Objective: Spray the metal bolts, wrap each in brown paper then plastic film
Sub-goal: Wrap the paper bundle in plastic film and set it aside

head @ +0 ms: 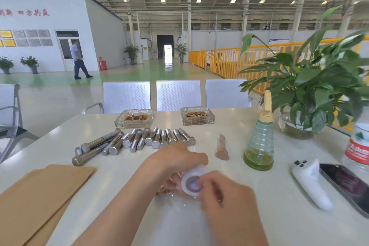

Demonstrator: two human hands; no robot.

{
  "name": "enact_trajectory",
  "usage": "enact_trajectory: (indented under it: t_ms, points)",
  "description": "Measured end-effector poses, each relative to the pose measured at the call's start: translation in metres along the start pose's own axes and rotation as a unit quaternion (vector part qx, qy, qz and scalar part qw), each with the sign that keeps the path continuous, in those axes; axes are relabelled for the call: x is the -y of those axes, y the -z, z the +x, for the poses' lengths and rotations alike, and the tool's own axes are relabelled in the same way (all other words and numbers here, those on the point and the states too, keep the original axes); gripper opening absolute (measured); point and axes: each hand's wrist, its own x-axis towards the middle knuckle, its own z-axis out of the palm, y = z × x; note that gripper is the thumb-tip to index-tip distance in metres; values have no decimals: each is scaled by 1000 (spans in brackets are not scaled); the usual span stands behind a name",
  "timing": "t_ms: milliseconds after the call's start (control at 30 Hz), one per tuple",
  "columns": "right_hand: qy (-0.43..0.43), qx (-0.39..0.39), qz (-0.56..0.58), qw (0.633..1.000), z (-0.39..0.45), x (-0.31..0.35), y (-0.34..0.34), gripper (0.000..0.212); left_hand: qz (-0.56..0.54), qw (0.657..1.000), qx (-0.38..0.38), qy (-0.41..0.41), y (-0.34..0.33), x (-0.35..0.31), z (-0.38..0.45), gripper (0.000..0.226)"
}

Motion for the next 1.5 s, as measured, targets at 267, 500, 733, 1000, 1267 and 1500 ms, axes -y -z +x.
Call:
enact_trajectory:
  t_ms: [267,500,733,1000,1267,1500]
  points:
    - [-96,187,66,975,39,-20,-2,67,87,996,3,-12,2,-3,-3,42]
    - [-116,105,-66,986,39,-23,6,84,223,967,-34,-120,17,28,-5,30]
    - [-59,165,-290,941,20,-33,15,75,206,955,-24,-212,21,73,-7,15]
    - [-14,236,-289,928,27,-37,33,109,344,899,-44,-267,5,84,10,20]
    - [-47,158,-35,986,42,-47,38,71,13,941,15,-338,33,81,-14,18]
    - [-204,135,465,851,62,-19,6,75,-186,943,-86,-262,25,55,9,17]
